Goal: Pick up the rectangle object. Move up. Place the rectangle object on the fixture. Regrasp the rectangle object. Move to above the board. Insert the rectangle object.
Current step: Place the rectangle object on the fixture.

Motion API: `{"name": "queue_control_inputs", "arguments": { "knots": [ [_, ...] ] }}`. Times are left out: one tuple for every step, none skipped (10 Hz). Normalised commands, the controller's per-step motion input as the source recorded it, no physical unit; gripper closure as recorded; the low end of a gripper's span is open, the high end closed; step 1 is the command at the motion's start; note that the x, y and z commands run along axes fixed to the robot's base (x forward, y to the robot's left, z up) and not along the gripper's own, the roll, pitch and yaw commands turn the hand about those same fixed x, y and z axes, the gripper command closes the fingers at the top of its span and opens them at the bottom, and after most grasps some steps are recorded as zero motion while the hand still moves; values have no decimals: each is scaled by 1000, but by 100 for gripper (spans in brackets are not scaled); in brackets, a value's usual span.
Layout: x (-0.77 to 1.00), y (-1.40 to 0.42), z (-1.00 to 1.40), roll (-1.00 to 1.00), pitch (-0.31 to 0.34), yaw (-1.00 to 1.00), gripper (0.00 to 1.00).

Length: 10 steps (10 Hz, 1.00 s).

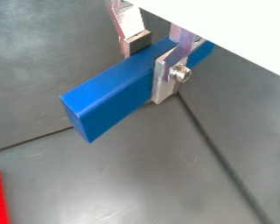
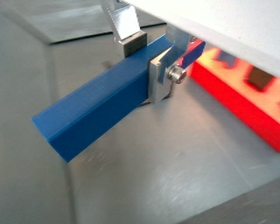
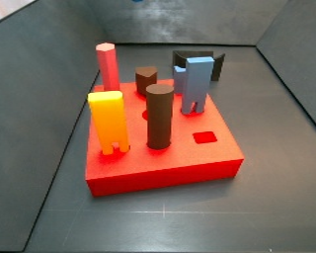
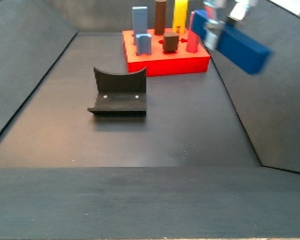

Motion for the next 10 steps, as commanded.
{"name": "queue_control_inputs", "arguments": {
  "knots": [
    [1000, -479, 54, 34, 152, -1000, 100],
    [1000, -448, 55, 31, 175, -1000, 100],
    [1000, -414, 51, 33, 207, -1000, 100],
    [1000, -388, 49, 35, 233, -1000, 100],
    [1000, -331, 43, 45, 279, -861, 100],
    [1000, -306, 39, 47, 264, -686, 100],
    [1000, -262, 34, 50, 227, -395, 100],
    [1000, -240, 32, 50, 201, -251, 100],
    [1000, -203, 29, 51, 174, -139, 100],
    [1000, -187, 26, 47, 170, -103, 100]
  ]
}}
